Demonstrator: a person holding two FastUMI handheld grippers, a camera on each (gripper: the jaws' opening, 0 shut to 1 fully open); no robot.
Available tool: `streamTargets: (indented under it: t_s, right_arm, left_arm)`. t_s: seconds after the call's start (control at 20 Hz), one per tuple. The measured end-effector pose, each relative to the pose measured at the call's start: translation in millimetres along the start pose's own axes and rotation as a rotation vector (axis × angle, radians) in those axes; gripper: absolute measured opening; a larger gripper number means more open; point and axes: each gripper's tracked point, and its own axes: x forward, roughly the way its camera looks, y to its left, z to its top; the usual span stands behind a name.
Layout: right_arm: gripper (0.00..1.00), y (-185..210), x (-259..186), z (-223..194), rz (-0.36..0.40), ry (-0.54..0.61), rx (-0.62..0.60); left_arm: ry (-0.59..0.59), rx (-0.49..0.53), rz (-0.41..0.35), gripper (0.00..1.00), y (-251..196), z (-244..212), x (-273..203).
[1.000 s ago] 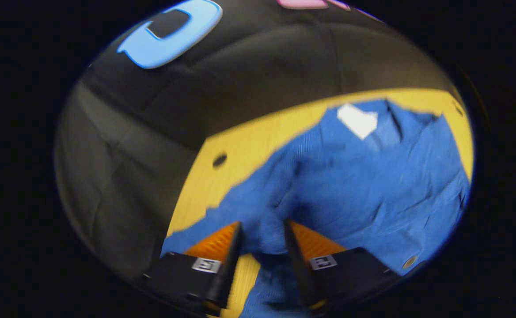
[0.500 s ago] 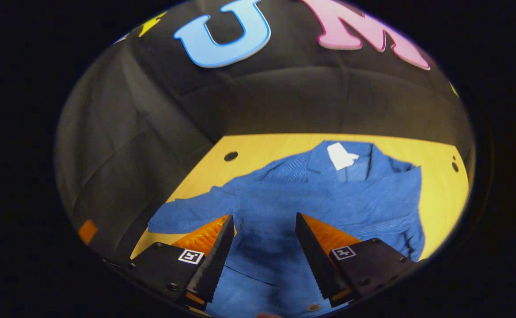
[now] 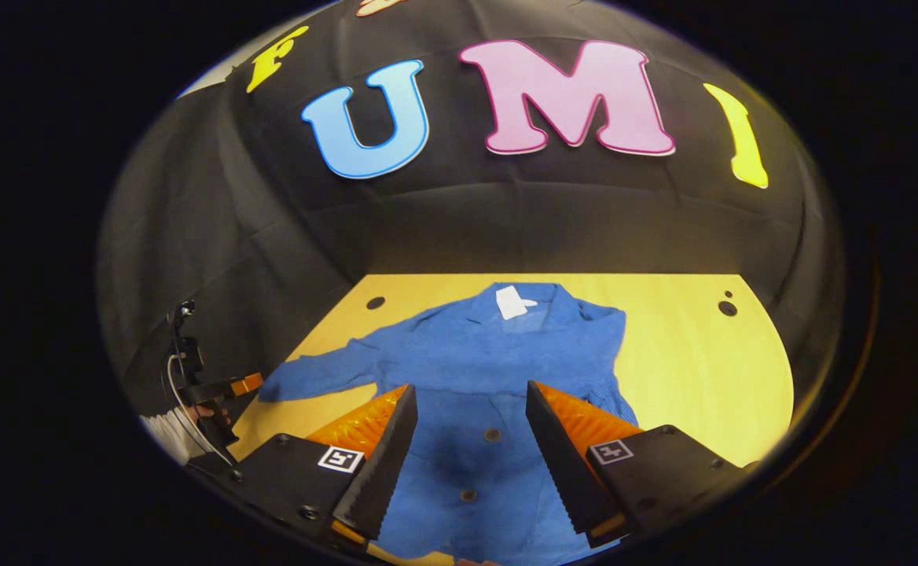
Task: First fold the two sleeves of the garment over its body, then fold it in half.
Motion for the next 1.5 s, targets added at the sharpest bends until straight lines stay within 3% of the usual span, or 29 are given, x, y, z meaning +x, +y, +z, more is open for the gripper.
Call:
streamTargets:
  t_s: [0.4,0.55,0.75,0.85,0.9,1.0,1.15,1.5]
  right_arm:
    - [0.89,-11.9,-15.4,1.7,-0.047,-0.014,0.067]
    - [0.89,-12.6,-14.4,-2.7,-0.053,-0.001,0.074]
    - [0.89,-3.1,-16.5,-6.4,-0.028,0.017,0.099]
    - [0.89,-4.6,-20.7,-5.6,-0.021,0.015,0.098]
    - [0.89,-8.0,-21.8,-6.1,-0.023,0.019,0.096]
    - [0.89,-14.6,-27.0,-6.5,-0.032,0.020,0.093]
    - [0.89,-25.8,-36.2,-9.9,-0.044,0.019,0.099]
    - [0.89,-54.1,-48.8,-14.1,-0.063,0.003,0.168]
  left_arm:
    - [0.098,0.063,0.030,0.82,0.5,-13.3,47.3]
    - [0.108,0.042,0.015,0.83,-6.8,-18.6,58.7]
    - [0.121,0.098,-0.044,0.82,-8.5,-14.9,56.1]
    - [0.133,0.128,-0.068,0.50,-11.4,-16.1,56.1]
    - [0.138,0.144,-0.063,0.18,-12.4,-11.2,54.4]
    - [0.155,0.123,-0.062,0.00,-18.4,-8.7,57.6]
    - [0.156,0.102,-0.106,0.00,-23.2,-3.5,54.5]
    - [-0.025,0.111,-0.253,0.00,-85.2,55.0,4.5]
